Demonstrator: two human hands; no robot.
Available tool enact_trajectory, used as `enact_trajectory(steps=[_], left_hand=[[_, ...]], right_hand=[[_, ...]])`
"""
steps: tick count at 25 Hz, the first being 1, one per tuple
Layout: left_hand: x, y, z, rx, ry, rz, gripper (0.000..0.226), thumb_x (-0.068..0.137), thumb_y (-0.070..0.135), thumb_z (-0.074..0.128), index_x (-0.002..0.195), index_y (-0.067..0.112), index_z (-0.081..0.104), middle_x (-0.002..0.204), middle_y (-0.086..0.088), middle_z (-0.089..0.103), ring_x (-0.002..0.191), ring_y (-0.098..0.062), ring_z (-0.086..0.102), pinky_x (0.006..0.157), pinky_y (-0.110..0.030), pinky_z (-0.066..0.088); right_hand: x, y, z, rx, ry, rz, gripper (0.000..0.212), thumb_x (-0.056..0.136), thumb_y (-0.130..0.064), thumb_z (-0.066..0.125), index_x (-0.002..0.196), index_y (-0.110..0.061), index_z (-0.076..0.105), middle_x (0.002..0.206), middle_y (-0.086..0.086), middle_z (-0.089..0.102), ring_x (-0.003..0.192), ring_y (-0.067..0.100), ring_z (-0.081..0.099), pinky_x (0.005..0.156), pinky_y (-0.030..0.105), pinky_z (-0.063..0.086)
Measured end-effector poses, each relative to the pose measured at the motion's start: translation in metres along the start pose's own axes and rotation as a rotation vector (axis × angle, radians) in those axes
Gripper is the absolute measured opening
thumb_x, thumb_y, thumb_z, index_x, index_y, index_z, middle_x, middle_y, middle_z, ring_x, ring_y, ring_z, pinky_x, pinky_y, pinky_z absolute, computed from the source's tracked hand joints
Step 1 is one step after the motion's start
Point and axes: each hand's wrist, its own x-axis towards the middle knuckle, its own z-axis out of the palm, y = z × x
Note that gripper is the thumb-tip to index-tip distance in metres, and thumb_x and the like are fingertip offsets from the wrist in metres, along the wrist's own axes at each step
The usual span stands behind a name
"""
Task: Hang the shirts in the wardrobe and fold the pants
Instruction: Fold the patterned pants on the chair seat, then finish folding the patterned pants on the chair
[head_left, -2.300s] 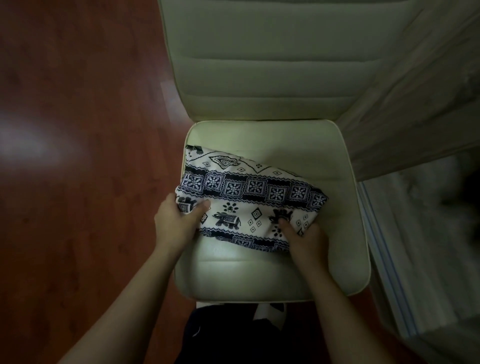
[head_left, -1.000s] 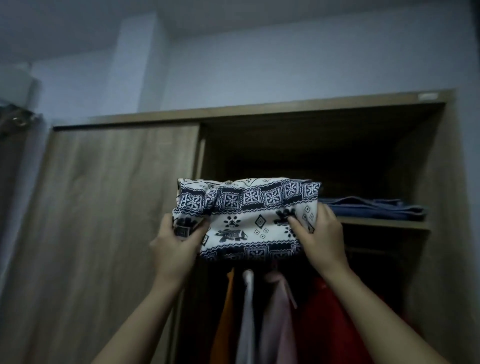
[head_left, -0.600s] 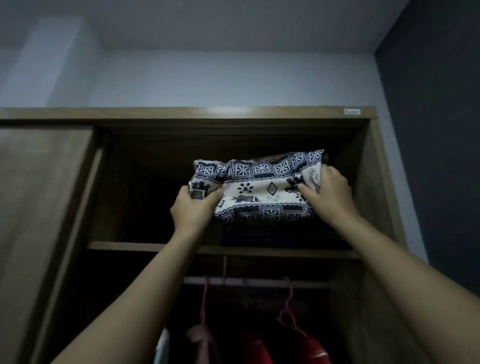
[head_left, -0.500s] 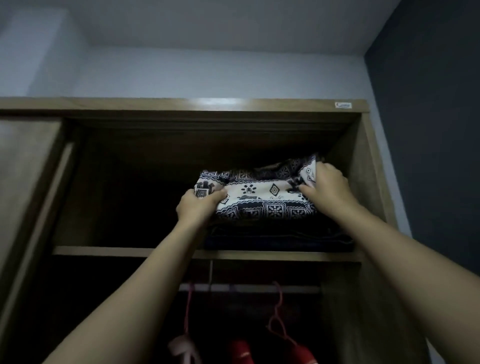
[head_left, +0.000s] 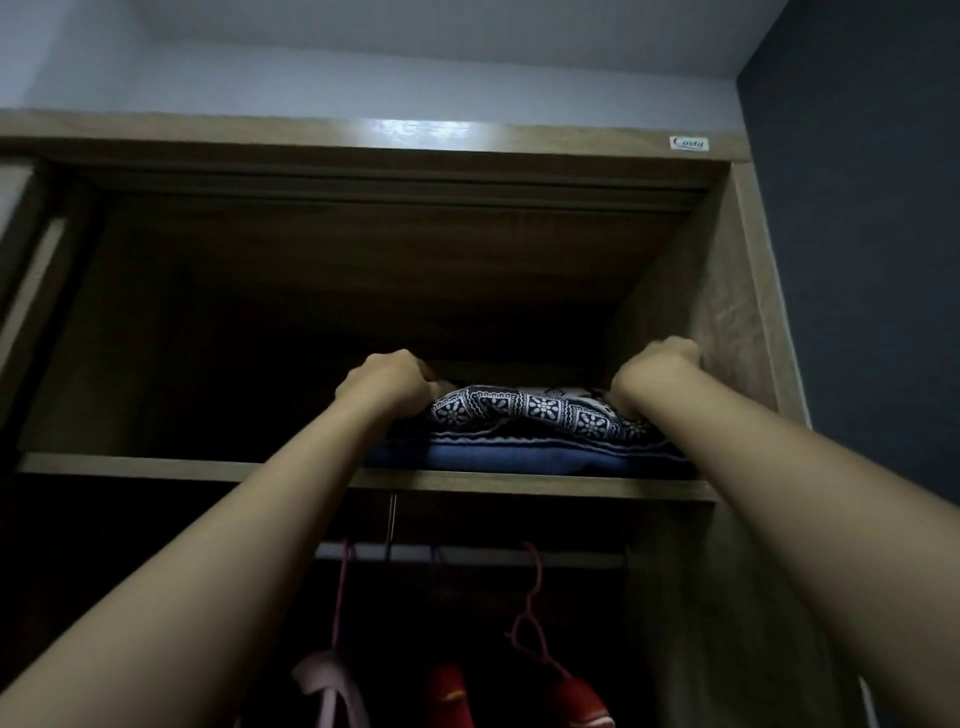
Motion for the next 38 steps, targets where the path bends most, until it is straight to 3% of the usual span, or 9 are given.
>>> enact_trajectory(steps=[3, 5, 8, 13, 16, 19, 25, 31, 38], left_hand=[[0.002, -0.014, 0.004, -0.024, -0.009, 0.057, 0.061, 0.085, 0.068, 0.041, 0.126, 0.025, 0.056, 0.130, -0.012, 0.056, 0.117, -0.034, 0.053, 0.096, -0.039, 0.047], [-0.009, -0.030, 0.006, -0.198, 0.162, 0.091, 0.062, 0.089, 0.061, 0.039, 0.137, 0.022, 0.046, 0.137, -0.013, 0.052, 0.125, -0.033, 0.048, 0.102, -0.038, 0.041], [-0.038, -0.069, 0.001, -0.421, 0.528, 0.136, 0.045, 0.093, 0.042, 0.047, 0.127, 0.014, 0.057, 0.123, -0.014, 0.063, 0.116, -0.029, 0.057, 0.098, -0.034, 0.043], [-0.129, -0.168, -0.006, -0.497, 0.652, 0.318, 0.030, 0.090, 0.024, 0.052, 0.113, 0.013, 0.066, 0.100, -0.006, 0.071, 0.088, -0.010, 0.066, 0.085, -0.027, 0.052], [-0.187, -0.250, 0.009, -0.132, 0.751, 0.424, 0.038, 0.089, 0.015, 0.050, 0.124, 0.003, 0.058, 0.129, -0.009, 0.055, 0.119, -0.009, 0.048, 0.104, -0.016, 0.034], [-0.236, -0.349, 0.032, 0.215, 0.609, 0.389, 0.058, 0.090, 0.022, 0.043, 0.142, 0.001, 0.029, 0.146, -0.018, 0.032, 0.145, -0.018, 0.012, 0.116, -0.034, 0.016], [-0.326, -0.462, 0.095, 0.357, 0.232, 0.273, 0.060, 0.099, 0.042, 0.016, 0.149, 0.019, -0.009, 0.157, 0.005, -0.017, 0.145, -0.011, -0.008, 0.116, -0.028, 0.004], [-0.330, -0.479, 0.118, 0.273, 0.123, 0.204, 0.063, 0.098, 0.047, 0.013, 0.147, 0.025, -0.018, 0.154, 0.009, -0.027, 0.144, -0.010, -0.015, 0.116, -0.028, -0.006], [-0.327, -0.483, 0.122, 0.338, 0.209, 0.280, 0.062, 0.099, 0.048, 0.011, 0.148, 0.019, -0.016, 0.155, 0.003, -0.025, 0.144, -0.013, -0.014, 0.116, -0.032, -0.004]], right_hand=[[-0.006, -0.005, -0.008, -0.027, 0.000, 0.074, 0.057, 0.087, -0.046, 0.054, 0.137, -0.021, 0.041, 0.139, 0.006, 0.037, 0.127, 0.025, 0.033, 0.079, 0.032, 0.040], [-0.024, -0.012, -0.015, 0.019, 0.237, -0.009, 0.050, 0.094, -0.041, 0.044, 0.137, -0.016, 0.041, 0.139, 0.011, 0.033, 0.126, 0.029, 0.030, 0.090, 0.036, 0.038], [-0.084, -0.047, -0.019, 0.410, 0.606, -0.272, 0.044, 0.095, -0.041, 0.037, 0.120, -0.009, 0.054, 0.125, 0.015, 0.049, 0.114, 0.034, 0.045, 0.084, 0.039, 0.043], [-0.209, -0.141, -0.003, 0.737, 0.416, -0.777, 0.039, 0.093, -0.042, 0.039, 0.100, -0.010, 0.060, 0.107, 0.016, 0.063, 0.100, 0.037, 0.059, 0.078, 0.039, 0.047], [-0.283, -0.200, 0.020, 0.818, 0.399, -1.116, 0.038, 0.091, -0.043, 0.039, 0.089, -0.013, 0.063, 0.090, 0.010, 0.066, 0.086, 0.032, 0.063, 0.068, 0.038, 0.051], [-0.354, -0.256, 0.056, 0.904, 0.271, -1.387, 0.044, 0.090, -0.048, 0.035, 0.089, -0.017, 0.066, 0.081, 0.002, 0.066, 0.075, 0.022, 0.063, 0.061, 0.029, 0.051], [-0.464, -0.359, 0.129, 0.927, -0.092, -1.682, 0.056, 0.095, -0.054, 0.028, 0.104, -0.011, 0.062, 0.099, 0.007, 0.063, 0.089, 0.023, 0.056, 0.076, 0.031, 0.045], [-0.508, -0.437, 0.162, 0.523, -0.040, -1.829, 0.063, 0.093, -0.054, 0.030, 0.115, 0.000, 0.055, 0.112, 0.019, 0.057, 0.104, 0.033, 0.052, 0.096, 0.044, 0.041], [-0.549, -0.487, 0.182, 0.055, -0.010, -1.829, 0.041, 0.091, -0.021, 0.055, 0.127, -0.003, 0.050, 0.132, 0.016, 0.048, 0.125, 0.031, 0.041, 0.112, 0.044, 0.024]])
